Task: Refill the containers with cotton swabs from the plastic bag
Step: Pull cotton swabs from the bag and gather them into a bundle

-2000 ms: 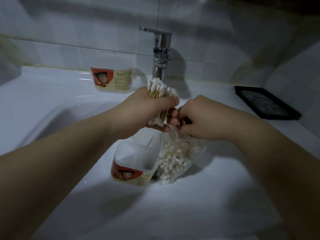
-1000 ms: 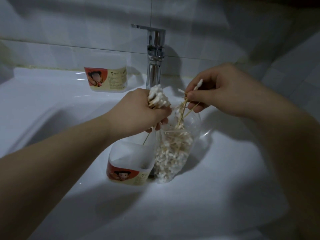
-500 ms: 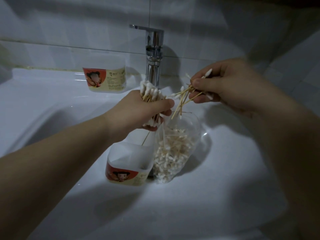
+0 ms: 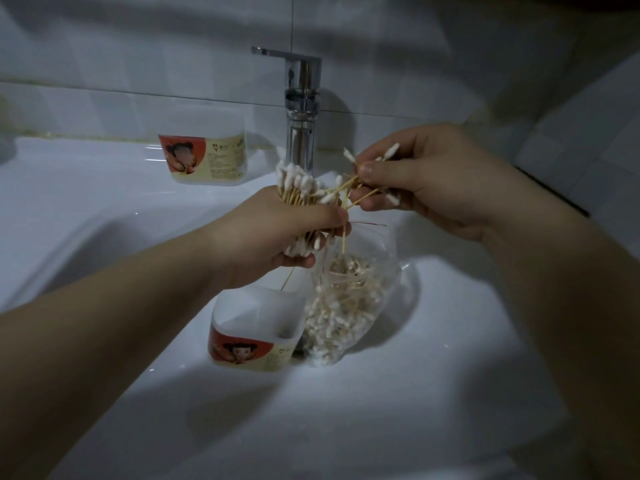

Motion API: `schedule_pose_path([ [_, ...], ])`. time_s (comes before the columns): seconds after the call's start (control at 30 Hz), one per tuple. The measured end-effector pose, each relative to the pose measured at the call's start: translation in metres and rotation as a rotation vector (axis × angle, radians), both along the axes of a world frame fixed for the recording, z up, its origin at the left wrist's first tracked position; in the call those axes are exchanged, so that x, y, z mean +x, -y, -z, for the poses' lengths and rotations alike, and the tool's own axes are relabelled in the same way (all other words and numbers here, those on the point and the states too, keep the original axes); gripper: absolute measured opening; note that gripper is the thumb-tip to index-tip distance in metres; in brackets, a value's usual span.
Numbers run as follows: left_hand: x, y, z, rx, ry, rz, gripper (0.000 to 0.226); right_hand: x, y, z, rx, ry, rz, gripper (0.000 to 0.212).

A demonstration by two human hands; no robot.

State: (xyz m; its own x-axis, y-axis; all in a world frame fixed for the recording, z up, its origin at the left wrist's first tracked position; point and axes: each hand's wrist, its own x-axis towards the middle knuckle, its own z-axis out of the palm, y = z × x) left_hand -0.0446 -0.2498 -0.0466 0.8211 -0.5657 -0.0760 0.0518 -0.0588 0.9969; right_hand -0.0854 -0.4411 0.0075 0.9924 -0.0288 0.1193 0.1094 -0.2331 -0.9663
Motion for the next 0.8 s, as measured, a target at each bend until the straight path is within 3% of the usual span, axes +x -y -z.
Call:
schedule_pose_path([
  [0.13,-0.001,0.000,0.000,-0.025,-0.004,0.031,0.015,0.000,-0.003,0.001,0.012,0.005,0.007,0.007],
  [0.33,-0.005,0.003,0.002,-0.038,-0.068,0.016,0.039,-0.002,-0.009,0.005,-0.139,0.040,0.032,0.009],
  [0.57,-0.003,0.005,0.001,-0.050,-0.113,0.000,0.009,-0.005,-0.006,0.000,-0.238,0.068,0.007,0.014],
  [0.8,-0.001,-0.001,-0.001,-0.005,-0.097,0.022,0.007,-0.004,0.012,-0.006,-0.163,0.101,0.134,0.014],
])
